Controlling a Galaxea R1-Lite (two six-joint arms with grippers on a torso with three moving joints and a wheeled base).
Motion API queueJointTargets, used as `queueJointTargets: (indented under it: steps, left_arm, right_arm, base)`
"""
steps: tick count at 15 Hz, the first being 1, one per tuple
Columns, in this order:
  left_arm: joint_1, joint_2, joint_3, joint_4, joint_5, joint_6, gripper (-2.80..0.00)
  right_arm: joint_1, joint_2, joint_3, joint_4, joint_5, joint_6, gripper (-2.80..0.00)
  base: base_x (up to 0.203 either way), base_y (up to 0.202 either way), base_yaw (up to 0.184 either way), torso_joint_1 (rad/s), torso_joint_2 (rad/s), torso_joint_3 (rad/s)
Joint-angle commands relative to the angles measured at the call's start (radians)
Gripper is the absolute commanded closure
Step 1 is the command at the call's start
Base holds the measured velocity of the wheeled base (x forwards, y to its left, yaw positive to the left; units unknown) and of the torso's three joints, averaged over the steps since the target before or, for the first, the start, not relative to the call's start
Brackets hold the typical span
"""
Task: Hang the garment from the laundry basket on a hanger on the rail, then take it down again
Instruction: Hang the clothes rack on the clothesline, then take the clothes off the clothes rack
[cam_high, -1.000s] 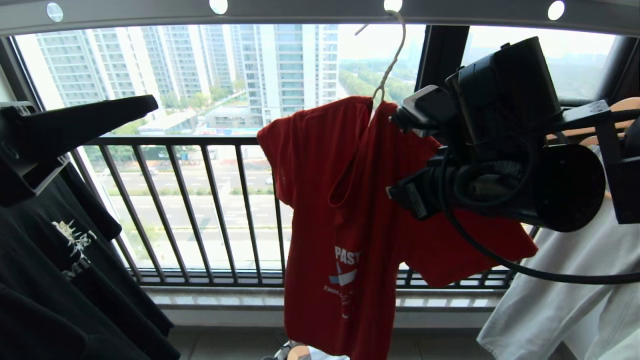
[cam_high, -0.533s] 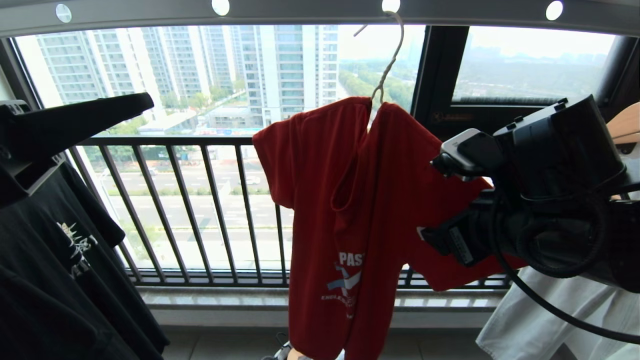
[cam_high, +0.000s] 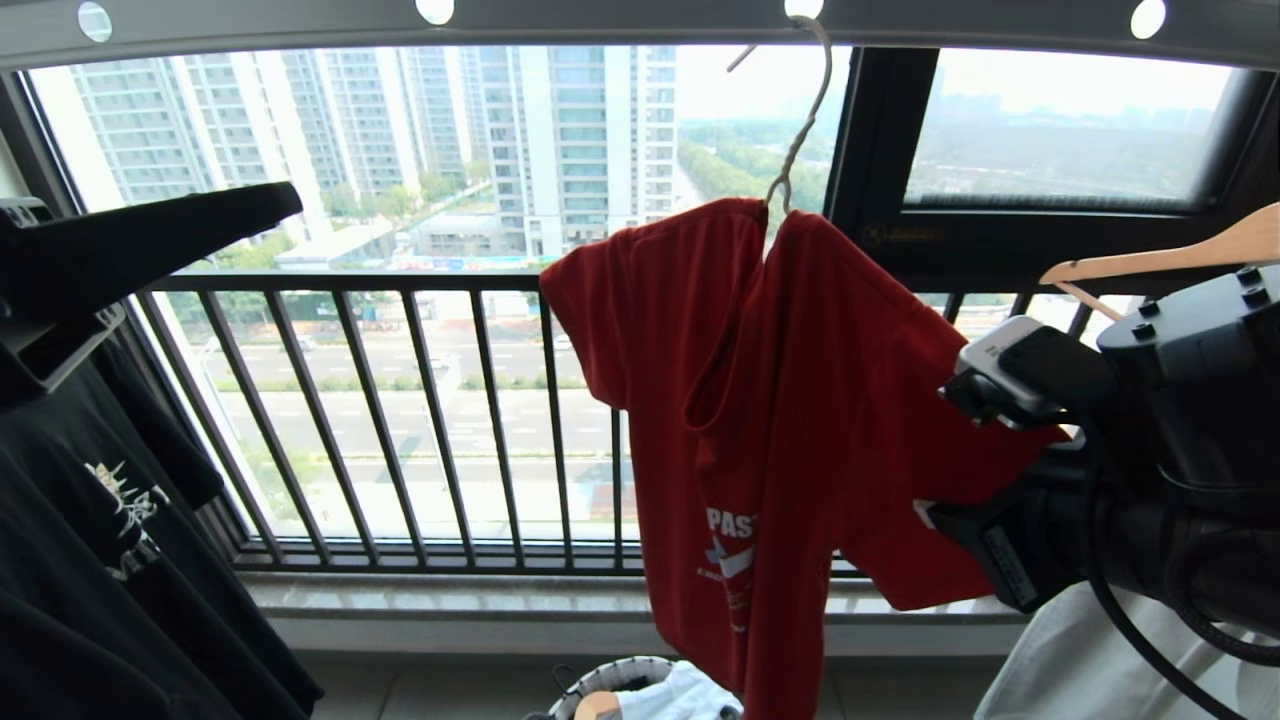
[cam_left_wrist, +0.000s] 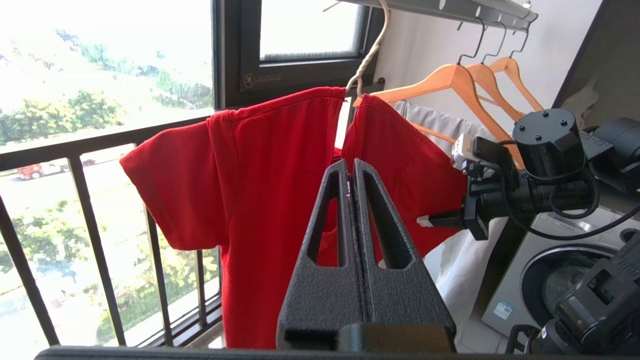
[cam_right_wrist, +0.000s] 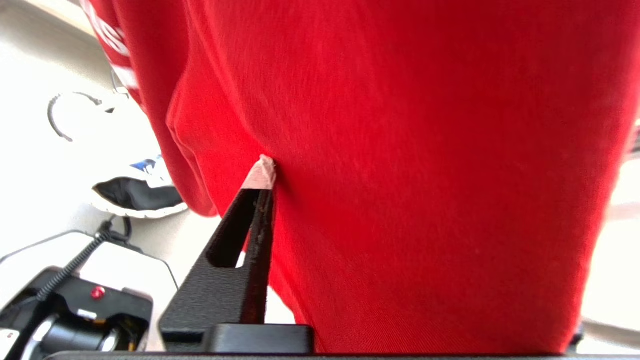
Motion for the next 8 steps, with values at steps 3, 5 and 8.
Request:
queueJointTargets:
  steps: [3, 5, 8]
  left_arm:
    - [0.0, 0.001, 0.0, -0.004, -0.004, -0.002, 0.0]
    - [0.0, 0.001, -0.001, -0.004, -0.004, -0.002, 0.0]
    - [-0.001, -0.015, 0.0, -0.004, -0.006, -0.002, 0.0]
  right_arm:
    - [-0.004, -0.058, 0.028, 0.05, -0.003, -0.001, 0.0]
    - [-0.004, -0.074, 0.048, 0.052, -0.003, -0.001, 0.0]
    - [-0.004, -0.093, 0.093, 0.055, -0.003, 0.0, 0.0]
  base:
    - [0.0, 0.0, 0.0, 0.0, 0.0, 0.0]
    - [0.0, 0.0, 0.0, 0.0, 0.0, 0.0]
    - [0.0, 0.0, 0.0, 0.0, 0.0, 0.0]
